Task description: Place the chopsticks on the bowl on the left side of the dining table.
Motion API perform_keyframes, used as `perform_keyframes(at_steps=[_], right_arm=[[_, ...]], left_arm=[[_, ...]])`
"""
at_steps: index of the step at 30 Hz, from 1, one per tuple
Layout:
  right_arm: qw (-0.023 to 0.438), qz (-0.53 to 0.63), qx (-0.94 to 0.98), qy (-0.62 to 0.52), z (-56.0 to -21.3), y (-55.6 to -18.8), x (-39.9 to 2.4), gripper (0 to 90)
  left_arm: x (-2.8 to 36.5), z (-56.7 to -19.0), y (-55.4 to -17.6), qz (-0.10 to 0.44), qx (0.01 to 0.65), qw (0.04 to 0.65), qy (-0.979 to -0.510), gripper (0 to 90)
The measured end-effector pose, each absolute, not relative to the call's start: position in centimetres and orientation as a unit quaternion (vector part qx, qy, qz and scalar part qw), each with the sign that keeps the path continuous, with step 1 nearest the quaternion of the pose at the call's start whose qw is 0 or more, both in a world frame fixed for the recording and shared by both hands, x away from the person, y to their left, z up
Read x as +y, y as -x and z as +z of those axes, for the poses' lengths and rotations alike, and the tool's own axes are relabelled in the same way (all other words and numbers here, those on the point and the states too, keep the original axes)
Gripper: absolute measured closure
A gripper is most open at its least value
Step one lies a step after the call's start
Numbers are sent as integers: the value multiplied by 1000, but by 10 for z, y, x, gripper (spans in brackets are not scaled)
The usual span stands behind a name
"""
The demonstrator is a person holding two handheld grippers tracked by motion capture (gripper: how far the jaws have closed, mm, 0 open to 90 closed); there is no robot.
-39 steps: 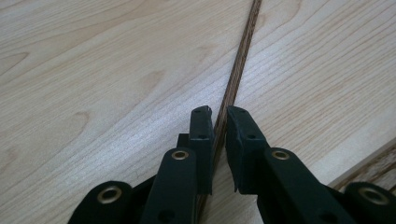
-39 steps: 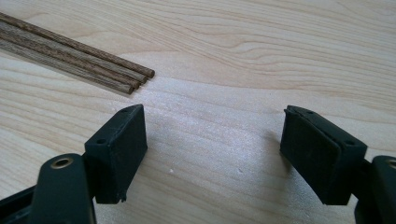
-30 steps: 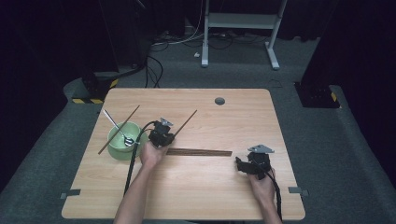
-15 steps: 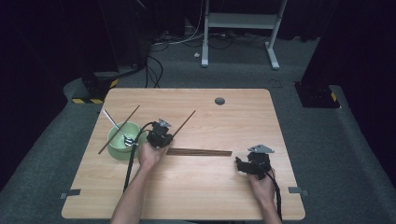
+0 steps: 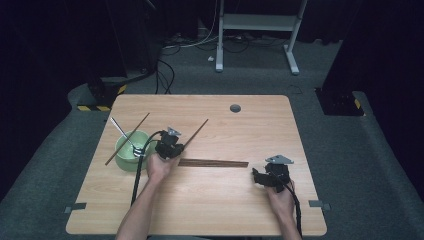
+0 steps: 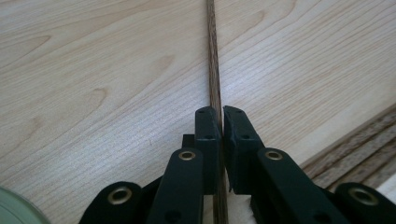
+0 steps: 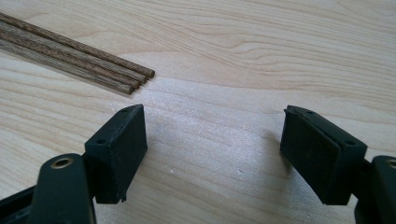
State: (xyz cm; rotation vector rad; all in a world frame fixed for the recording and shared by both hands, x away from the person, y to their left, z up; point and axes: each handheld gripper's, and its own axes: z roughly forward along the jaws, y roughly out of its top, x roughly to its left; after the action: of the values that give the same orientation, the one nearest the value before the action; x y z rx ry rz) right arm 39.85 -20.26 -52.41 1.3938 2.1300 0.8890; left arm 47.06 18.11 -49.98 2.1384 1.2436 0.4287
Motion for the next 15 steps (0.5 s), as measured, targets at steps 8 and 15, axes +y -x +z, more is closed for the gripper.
perform_keyframes(at_steps=[8,15], right_arm=[[221,322,770,-504,-524,-399,-203,223],[221,322,771,-503,-524,-399,-203,223]], left_arm=[[181,-494,-466,155,467,325,-808,845],[181,-470,-453,167,450,351,-804,845]])
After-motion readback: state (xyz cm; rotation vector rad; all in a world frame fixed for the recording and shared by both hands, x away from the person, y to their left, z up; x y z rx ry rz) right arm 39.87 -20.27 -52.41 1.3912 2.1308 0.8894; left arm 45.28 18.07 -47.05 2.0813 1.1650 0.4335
